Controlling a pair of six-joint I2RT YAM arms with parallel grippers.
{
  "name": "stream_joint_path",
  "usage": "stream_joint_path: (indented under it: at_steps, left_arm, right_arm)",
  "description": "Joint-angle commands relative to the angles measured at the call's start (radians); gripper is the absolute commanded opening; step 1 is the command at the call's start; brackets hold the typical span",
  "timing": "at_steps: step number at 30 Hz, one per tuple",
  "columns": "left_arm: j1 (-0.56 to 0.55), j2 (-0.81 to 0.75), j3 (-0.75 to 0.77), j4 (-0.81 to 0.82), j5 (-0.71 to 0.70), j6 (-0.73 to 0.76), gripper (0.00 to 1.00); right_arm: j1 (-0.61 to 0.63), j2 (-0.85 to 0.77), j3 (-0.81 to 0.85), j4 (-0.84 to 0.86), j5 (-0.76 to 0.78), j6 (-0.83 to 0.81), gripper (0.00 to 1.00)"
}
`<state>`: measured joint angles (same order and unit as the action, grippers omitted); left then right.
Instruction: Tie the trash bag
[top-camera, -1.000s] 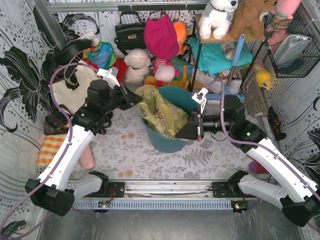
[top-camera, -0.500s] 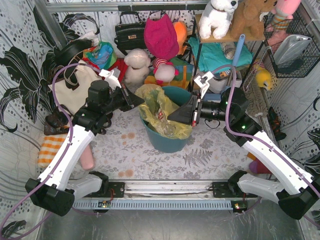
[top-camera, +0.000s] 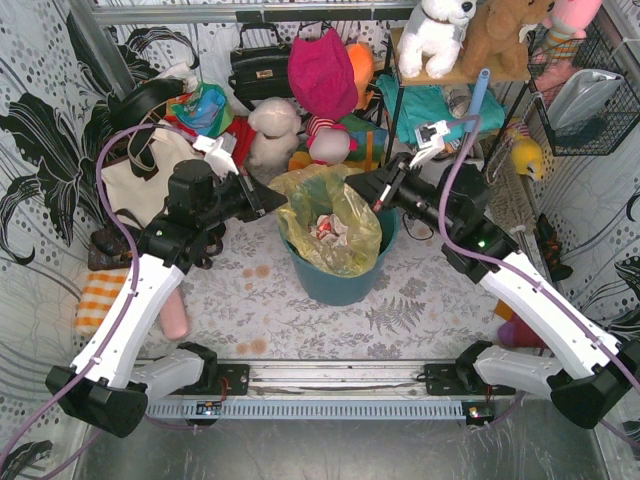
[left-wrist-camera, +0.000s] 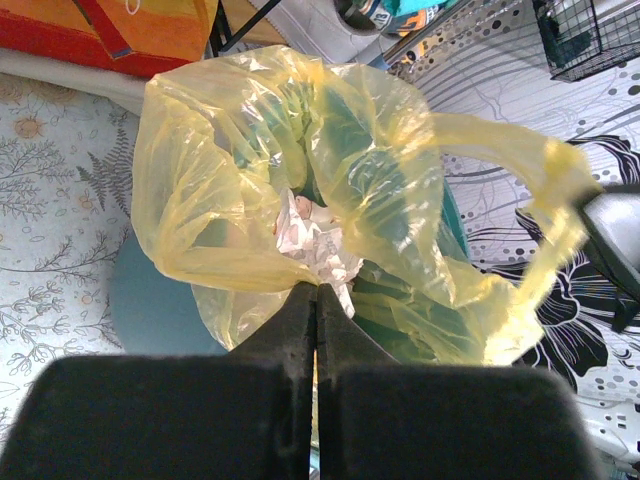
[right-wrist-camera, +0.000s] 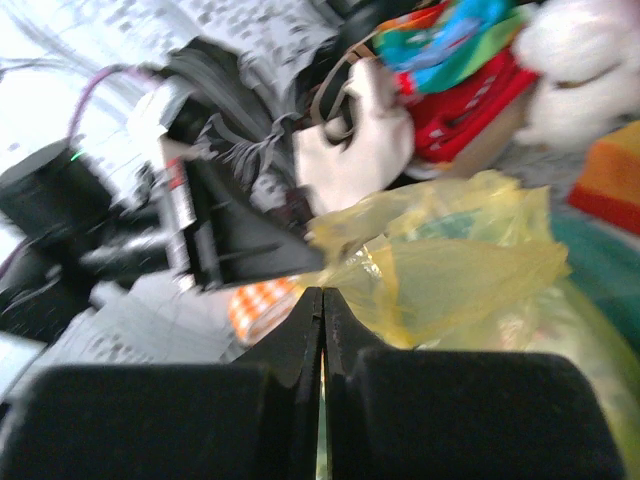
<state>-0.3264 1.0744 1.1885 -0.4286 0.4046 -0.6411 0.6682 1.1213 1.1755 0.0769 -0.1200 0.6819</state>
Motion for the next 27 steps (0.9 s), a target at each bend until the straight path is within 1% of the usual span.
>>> stream_joint_path:
  at_steps: [1,5,7,10,13,15,19,24,27]
  left_arm:
    - [0.005,-0.031,0.045,-0.002,0.002,0.023,0.0]
    - [0.005,-0.036,0.059,0.001,-0.024,0.016,0.0]
    - [0.005,-0.037,0.065,0.005,-0.08,0.017,0.0]
    - [0.004,-0.008,0.074,0.007,-0.175,0.045,0.0]
    - [0.004,0.074,0.112,-0.029,-0.252,0.081,0.0]
    - [0.005,0.128,0.131,-0.027,-0.295,0.091,0.0]
    - [0.008,0.222,0.177,0.043,-0.313,0.09,0.0]
    - [0.024,0.339,0.262,0.07,-0.379,0.107,0.0]
    - [0.049,0.371,0.286,0.145,-0.29,0.089,0.0]
  right_arm:
    - [0.004,0.054,0.051,-0.1,0.249,-0.059,0.0]
    - [-0.002,0.093,0.065,-0.139,0.327,-0.105,0.0]
    - [-0.009,0.115,0.07,-0.15,0.35,-0.127,0.0]
    - [-0.053,0.149,0.068,-0.142,0.306,-0.13,0.0]
    - [-0.11,0.179,0.045,-0.064,0.222,-0.107,0.0]
    - [-0.126,0.201,0.036,0.003,0.189,-0.107,0.0]
    - [-0.148,0.251,0.038,0.136,0.129,-0.136,0.0]
    - [-0.17,0.326,0.075,0.243,0.118,-0.116,0.0]
    - [-0.174,0.346,0.085,0.32,0.111,-0.108,0.0]
